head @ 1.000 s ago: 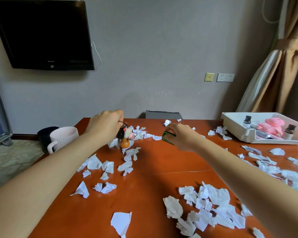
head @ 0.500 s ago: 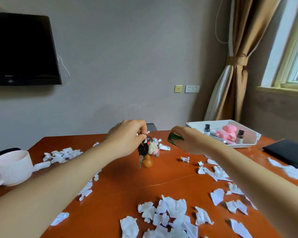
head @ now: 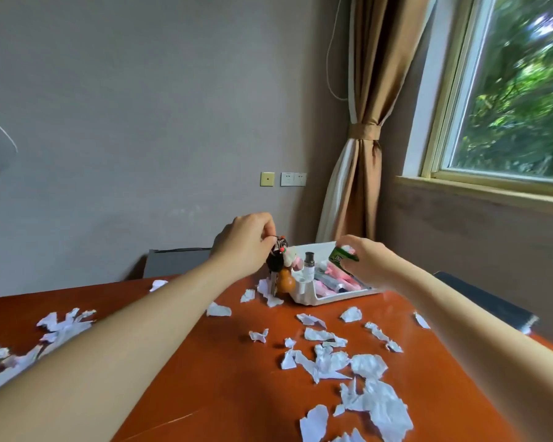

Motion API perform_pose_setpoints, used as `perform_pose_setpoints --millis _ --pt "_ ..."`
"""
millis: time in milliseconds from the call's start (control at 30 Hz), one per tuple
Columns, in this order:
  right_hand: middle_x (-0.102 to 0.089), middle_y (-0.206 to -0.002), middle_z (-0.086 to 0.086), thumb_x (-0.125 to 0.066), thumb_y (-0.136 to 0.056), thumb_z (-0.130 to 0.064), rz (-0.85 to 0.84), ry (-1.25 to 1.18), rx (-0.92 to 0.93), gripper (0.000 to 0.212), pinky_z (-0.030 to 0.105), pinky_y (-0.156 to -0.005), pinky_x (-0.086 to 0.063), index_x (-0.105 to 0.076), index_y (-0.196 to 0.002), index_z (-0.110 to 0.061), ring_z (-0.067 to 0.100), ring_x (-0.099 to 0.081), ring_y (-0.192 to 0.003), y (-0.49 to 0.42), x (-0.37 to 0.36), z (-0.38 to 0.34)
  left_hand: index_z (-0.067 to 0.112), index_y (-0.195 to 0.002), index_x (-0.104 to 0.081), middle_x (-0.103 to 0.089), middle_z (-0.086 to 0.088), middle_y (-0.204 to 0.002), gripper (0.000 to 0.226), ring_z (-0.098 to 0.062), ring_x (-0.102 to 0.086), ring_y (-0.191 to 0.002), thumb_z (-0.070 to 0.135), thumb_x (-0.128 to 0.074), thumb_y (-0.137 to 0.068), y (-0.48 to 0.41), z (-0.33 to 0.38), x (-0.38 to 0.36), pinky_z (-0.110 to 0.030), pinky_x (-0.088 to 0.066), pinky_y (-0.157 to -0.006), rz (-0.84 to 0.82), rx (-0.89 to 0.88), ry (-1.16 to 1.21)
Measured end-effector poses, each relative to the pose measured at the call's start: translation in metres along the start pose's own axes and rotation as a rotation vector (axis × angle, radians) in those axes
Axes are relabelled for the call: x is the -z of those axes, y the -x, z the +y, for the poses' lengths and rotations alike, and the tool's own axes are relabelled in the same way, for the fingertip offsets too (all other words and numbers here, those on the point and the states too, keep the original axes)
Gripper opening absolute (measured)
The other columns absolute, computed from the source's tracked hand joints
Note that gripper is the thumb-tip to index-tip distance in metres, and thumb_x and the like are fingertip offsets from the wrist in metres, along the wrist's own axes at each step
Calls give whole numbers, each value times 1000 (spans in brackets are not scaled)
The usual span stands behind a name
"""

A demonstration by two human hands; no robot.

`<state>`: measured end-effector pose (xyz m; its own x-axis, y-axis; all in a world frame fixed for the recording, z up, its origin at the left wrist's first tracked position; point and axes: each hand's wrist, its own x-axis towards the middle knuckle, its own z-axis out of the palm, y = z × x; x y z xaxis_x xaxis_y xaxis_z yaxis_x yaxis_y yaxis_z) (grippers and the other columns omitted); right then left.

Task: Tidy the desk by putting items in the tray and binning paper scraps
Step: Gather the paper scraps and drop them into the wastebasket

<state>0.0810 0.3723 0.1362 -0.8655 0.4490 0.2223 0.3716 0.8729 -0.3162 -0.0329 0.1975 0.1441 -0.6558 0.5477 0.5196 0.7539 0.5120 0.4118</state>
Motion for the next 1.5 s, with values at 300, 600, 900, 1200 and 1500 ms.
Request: perform_pose_setpoints --millis 300,600,900,1200,1500 --pt "-58 -128 11 -52 -93 -19 90 -82 -104 39 38 -83 -55 -47 -131 -19 29 -60 -104 -58 3 62 20 -86 -51 -64 -5 -97 9 -25 -53 -82 18 -49 -94 -95 20 -68 -31 -36 -65 48 7 -140" --pt "-57 -129 10 -51 -94 -18 69 -115 -67 37 33 -79 -53 -46 -131 -18 27 -60 -101 -113 -30 79 17 -92 -54 -64 -9 -100 9 -29 -51 -85 11 -47 -94 -139 -9 -146 -32 -37 -67 0 30 -261" --pt "-56 -130 10 -52 -94 -17 54 -147 -83 39 24 -64 -50 -45 -133 -18 24 -59 -94 -130 -46 98 15 -98 -56 -64 -10 -104 13 -31 -57 -96 5 -49 -92 -151 -32 -183 -32 -38 -70 -46 57 -369" --pt "-59 -125 12 -53 -92 -17 121 -137 -113 35 34 -73 -54 -49 -128 -18 29 -60 -99 -140 -48 115 15 -105 -57 -63 -10 -113 30 -31 -57 -107 -4 -46 -83 -143 -30 -210 -35 -43 -84 -204 42 -396" --pt "-61 -121 12 -56 -89 -22 210 -70 -258 35 32 -76 -44 -50 -124 -22 35 -58 -105 -152 -33 150 15 -118 -51 -56 -9 -124 35 -30 -51 -116 1 -47 -87 -133 -24 -217 -39 -39 -95 -238 63 -369"
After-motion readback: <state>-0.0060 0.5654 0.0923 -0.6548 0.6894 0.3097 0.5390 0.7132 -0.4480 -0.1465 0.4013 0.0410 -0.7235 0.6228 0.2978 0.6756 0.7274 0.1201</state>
